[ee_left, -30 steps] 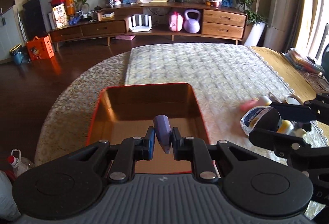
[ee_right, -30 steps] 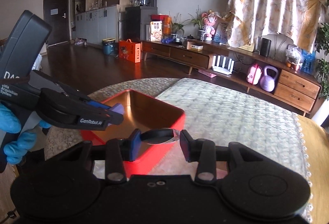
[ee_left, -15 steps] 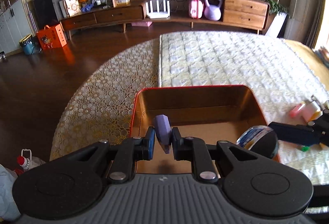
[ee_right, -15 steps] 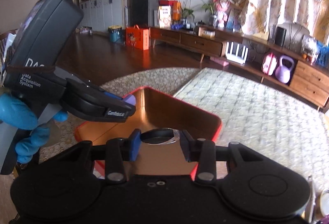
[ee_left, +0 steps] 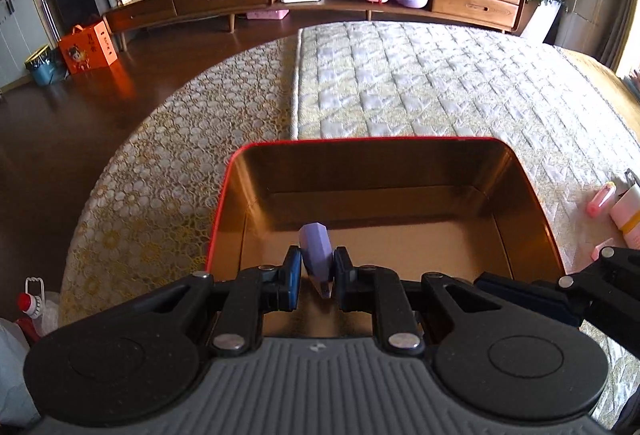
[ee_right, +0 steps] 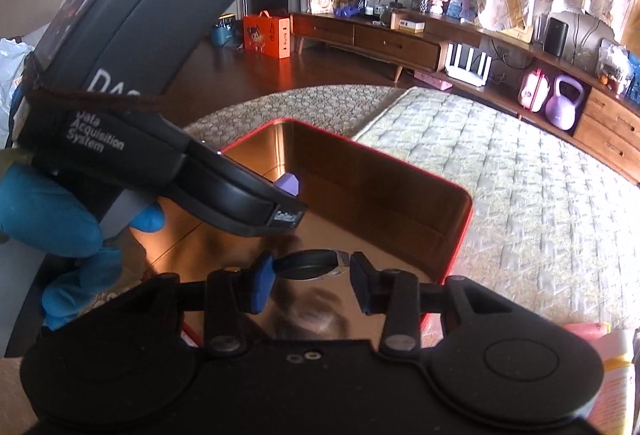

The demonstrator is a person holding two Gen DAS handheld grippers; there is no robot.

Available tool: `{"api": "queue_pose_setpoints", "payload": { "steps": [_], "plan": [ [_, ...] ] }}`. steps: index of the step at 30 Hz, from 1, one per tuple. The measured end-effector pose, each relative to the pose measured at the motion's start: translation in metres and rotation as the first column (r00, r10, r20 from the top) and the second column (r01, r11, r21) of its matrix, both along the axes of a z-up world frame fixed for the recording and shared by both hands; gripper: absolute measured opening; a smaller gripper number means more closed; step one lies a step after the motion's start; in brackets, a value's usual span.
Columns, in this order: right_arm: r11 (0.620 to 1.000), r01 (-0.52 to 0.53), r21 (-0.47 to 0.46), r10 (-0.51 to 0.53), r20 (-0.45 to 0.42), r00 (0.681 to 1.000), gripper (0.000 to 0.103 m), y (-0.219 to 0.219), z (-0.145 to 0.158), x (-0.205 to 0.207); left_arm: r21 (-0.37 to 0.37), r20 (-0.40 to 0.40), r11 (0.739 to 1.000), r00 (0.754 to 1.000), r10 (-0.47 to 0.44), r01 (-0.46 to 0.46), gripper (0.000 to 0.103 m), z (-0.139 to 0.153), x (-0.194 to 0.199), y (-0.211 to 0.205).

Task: Organize rigid objects
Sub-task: 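Release the eraser into the red tin box with the left tool while the right tool drops the round tin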

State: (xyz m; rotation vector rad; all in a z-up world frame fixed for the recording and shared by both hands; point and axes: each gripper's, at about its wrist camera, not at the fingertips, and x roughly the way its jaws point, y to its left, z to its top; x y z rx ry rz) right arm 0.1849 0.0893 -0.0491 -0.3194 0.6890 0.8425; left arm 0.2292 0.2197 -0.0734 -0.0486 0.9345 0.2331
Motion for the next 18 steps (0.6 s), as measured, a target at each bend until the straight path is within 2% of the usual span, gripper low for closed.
{"api": "queue_pose_setpoints", "payload": {
  "steps": [5, 14, 18],
  "plan": [
    [1.000, -0.001, -0.019, 0.001, -0.012, 1.000, 0.040, 0.0031, -0.0046, 0.0001, -0.005, -0.031, 1.000, 1.000, -0.001, 0.000, 0.017, -0.0094, 0.0027, -0.0014],
    [0.999, 0.009, -0.048, -0.011, -0.039, 0.999, 0.042, 0.0035, -0.0073, -0.0014, -0.028, -0.026, 1.000, 1.000, 0.010, -0.010, 0.017, -0.0100, 0.0011, 0.0022],
    [0.999, 0.017, -0.039, -0.018, -0.043, 0.999, 0.047, 0.0001, -0.0068, -0.0037, -0.024, -0.025, 0.999, 0.999, 0.023, -0.023, 0.017, -0.0100, -0.0013, 0.0021]
  ]
}}
